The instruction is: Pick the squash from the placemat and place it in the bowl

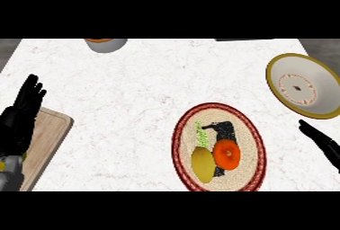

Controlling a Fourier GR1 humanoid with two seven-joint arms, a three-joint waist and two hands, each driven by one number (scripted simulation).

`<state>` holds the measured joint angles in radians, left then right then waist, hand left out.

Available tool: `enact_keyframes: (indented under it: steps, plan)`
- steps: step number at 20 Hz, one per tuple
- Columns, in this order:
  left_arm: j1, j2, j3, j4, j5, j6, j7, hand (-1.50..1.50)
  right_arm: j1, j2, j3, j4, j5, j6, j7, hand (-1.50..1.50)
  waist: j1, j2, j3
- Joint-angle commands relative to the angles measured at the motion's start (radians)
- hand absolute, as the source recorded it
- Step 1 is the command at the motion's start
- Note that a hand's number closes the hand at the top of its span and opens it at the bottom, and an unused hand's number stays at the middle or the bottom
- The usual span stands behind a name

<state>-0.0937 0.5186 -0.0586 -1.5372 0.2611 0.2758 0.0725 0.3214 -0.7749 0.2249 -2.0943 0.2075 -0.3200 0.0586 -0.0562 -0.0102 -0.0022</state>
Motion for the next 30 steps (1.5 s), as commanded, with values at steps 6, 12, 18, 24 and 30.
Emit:
enact_keyframes:
  steps: [6, 12, 18, 24, 30]
  plan:
    - [-0.05, -0.087, -0.069, -0.036, -0.104, 0.044, 0.057, 0.0, -0.045, -0.064, -0.081, -0.278, 0.065, 0.133, 0.381, -1.5, 0.056, 0.01, 0.001]
    - [-0.124, -0.09, -0.032, 0.079, -0.081, -0.017, 0.018, 0.0, -0.246, -0.179, -0.041, -0.182, -0.033, 0.357, 0.535, -1.5, 0.069, 0.019, -0.001]
    - [-0.052, -0.049, 0.007, 0.06, -0.052, -0.093, -0.028, 0.0, -0.443, -0.142, 0.121, -0.074, -0.063, 0.501, 0.707, -1.5, 0.096, 0.017, 0.0]
    - [-0.084, -0.084, -0.015, 0.018, -0.102, -0.053, 0.051, 0.0, -0.638, -0.034, 0.181, 0.1, -0.153, 0.687, 0.756, -1.5, 0.079, 0.014, 0.001]
    - [-0.101, -0.052, 0.07, 0.057, -0.061, -0.097, 0.037, 0.0, -0.662, 0.032, 0.269, 0.188, -0.154, 0.812, 0.845, -1.5, 0.069, 0.013, 0.001]
